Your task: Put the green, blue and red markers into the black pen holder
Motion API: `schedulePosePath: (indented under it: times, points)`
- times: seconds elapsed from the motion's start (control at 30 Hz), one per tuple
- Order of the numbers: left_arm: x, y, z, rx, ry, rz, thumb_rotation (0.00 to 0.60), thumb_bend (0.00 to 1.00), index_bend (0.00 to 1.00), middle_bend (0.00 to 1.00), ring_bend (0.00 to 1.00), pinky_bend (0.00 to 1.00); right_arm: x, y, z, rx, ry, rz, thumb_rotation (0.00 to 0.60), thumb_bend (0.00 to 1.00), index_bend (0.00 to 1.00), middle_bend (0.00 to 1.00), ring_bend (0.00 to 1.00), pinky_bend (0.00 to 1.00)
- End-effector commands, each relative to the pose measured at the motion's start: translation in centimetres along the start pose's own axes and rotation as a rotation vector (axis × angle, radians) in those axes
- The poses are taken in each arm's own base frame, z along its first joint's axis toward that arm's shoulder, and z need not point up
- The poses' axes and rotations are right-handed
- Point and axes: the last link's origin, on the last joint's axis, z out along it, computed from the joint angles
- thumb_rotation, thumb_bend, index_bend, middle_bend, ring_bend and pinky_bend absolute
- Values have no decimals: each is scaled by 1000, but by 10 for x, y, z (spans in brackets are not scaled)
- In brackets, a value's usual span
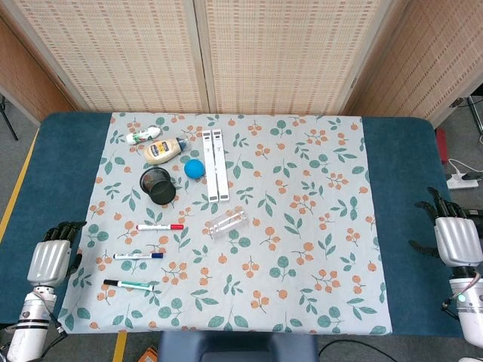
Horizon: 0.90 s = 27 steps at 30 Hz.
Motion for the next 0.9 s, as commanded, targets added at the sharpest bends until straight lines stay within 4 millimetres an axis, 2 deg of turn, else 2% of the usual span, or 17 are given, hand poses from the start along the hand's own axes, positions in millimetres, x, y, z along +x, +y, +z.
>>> schedulePosePath:
  times: [0.03, 0.37, 0.6, 0.9]
  points:
    - [0, 0, 0, 1, -2, 0, 600, 348, 184, 167, 119, 189, 0, 0, 0, -1, 0, 0, 600, 28, 287, 53, 183, 204]
    - [0, 3, -1, -8, 5, -2, 600, 347, 184, 167, 119, 188, 4, 2, -1, -3, 16, 5, 600, 28, 277, 53, 183, 205]
    - [-1, 4, -2, -12, 3, 4, 600, 348, 184, 167, 119, 189, 6, 1, -2, 0, 19, 5, 600, 28, 186, 52, 183, 204]
    - [-1, 7, -4, -21, 4, -4, 600, 348, 184, 167, 119, 188, 6, -2, -3, 10, 25, 5, 600, 27, 172, 53, 183, 204]
